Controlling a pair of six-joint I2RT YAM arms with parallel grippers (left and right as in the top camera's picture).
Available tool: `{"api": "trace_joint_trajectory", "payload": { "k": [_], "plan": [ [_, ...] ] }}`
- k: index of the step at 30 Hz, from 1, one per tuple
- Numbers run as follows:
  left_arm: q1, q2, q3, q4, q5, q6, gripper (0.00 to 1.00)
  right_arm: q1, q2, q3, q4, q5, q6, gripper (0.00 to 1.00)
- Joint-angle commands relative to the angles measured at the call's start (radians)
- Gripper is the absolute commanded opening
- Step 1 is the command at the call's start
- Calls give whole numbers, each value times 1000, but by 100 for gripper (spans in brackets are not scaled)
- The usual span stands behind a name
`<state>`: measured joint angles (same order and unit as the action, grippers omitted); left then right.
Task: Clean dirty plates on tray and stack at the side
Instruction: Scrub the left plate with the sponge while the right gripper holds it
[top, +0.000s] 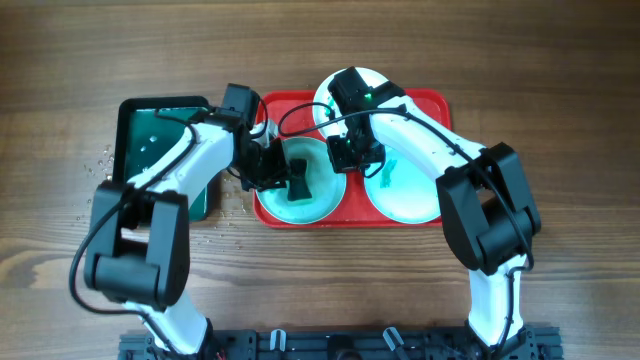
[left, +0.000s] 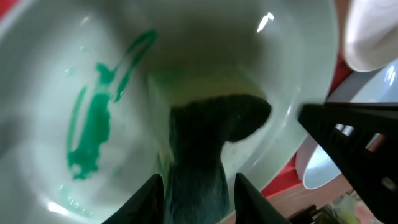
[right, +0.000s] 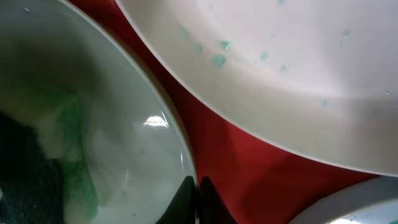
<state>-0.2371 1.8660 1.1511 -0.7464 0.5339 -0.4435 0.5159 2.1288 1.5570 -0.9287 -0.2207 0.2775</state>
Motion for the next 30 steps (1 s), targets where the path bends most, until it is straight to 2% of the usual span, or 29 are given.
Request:
{"api": "trace_joint_trajectory", "payload": {
  "k": [1,5,9,13,16,25,29,30],
  "plan": [
    [-27,45,-9,14,52,37,29,2,24,-13,7,-25,-13,4],
    [-71,48,-9,39,-19,36,22,2,24,-13,13,-25,-12,4],
    [-109,48,-9,49,-200,2,4,2,24,-13,9,-25,-12,4],
    [-119,48,-9,43,-494,-40,4,2,24,-13,8,-25,-12,4],
    [-111,47,-8,24,-637,-39,4,2,24,-15,1,-25,-13,4],
    [-68,11,60,-58,-753,-32,4,2,24,-15,-3,-25,-15,4],
    [-66,-31,82,-64,-735,-31,4,2,24,-33,14,-25,-15,4],
    [-69,-40,82,-60,-692,-31,4,2,24,-43,24,-25,-14,4]
  ]
}}
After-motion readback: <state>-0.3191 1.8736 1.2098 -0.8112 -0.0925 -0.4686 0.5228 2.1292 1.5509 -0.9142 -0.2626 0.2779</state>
